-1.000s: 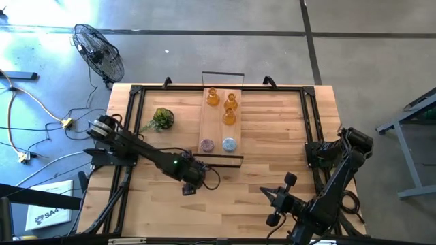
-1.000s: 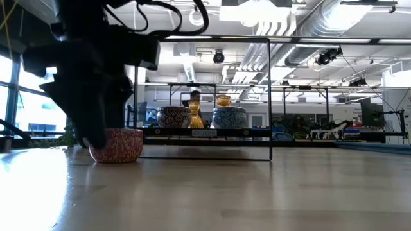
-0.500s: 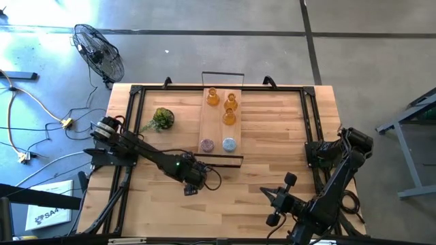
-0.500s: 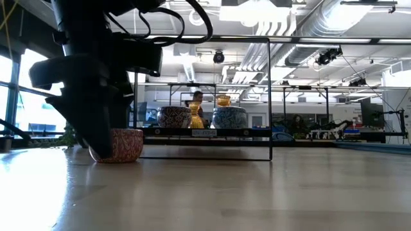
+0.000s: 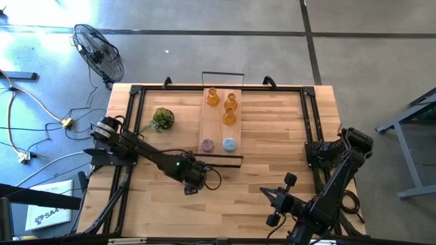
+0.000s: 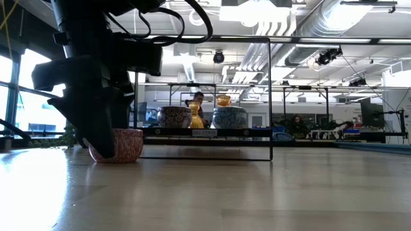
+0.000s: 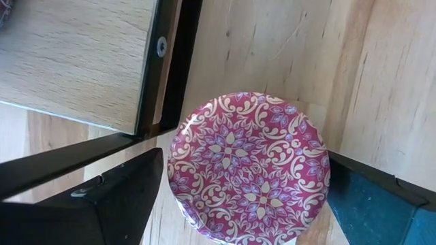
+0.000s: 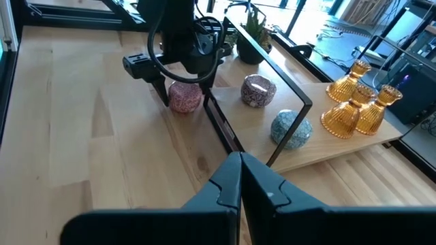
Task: Pick & Place candle stick holders
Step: Put the pink scented candle on the shelf
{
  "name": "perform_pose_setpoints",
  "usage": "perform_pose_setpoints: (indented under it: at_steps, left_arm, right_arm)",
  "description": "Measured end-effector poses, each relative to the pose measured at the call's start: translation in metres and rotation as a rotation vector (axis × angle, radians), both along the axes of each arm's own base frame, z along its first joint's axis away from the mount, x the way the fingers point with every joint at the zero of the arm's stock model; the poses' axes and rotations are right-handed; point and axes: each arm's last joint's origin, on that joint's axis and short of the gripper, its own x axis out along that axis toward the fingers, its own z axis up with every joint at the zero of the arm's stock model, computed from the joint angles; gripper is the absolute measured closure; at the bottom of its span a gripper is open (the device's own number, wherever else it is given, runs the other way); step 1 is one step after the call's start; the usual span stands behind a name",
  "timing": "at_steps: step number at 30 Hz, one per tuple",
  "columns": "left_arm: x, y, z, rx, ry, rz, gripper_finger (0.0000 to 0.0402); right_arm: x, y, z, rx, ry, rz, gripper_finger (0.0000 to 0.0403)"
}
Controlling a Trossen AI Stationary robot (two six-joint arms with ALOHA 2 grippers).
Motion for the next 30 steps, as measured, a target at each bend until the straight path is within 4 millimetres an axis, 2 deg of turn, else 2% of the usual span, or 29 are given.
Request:
perform_pose_setpoints:
  at_steps: [10, 13, 17, 26, 30]
  left_arm:
    - [-0.001, 0.0, 0.0, -0.021, 0.0, 0.056, 0.0033]
    - [-0.001, 0.0, 0.0, -0.015, -0.005, 0.062, 0.0061]
    - [0.001, 0.0, -0.002, -0.016, -0.008, 0.074, 0.0118]
    - [0.004, -0.004, -0.006, -0.02, -0.022, 0.062, 0.0119]
    - [0.002, -0.013, -0.002, -0.018, -0.01, 0.051, 0.0119]
  right_arm:
    - [0.0, 0.001, 0.0, 0.02, 0.005, 0.001, 0.0402]
    - [0.001, 0.001, 0.0, 0.024, 0.002, 0.001, 0.0402]
    - [0.001, 0.002, 0.0, 0.029, -0.001, 0.002, 0.0402]
    - [0.002, 0.002, 0.0, 0.038, -0.007, 0.001, 0.0402]
    - [0.002, 0.003, 0.0, 0.041, -0.009, 0.001, 0.0402]
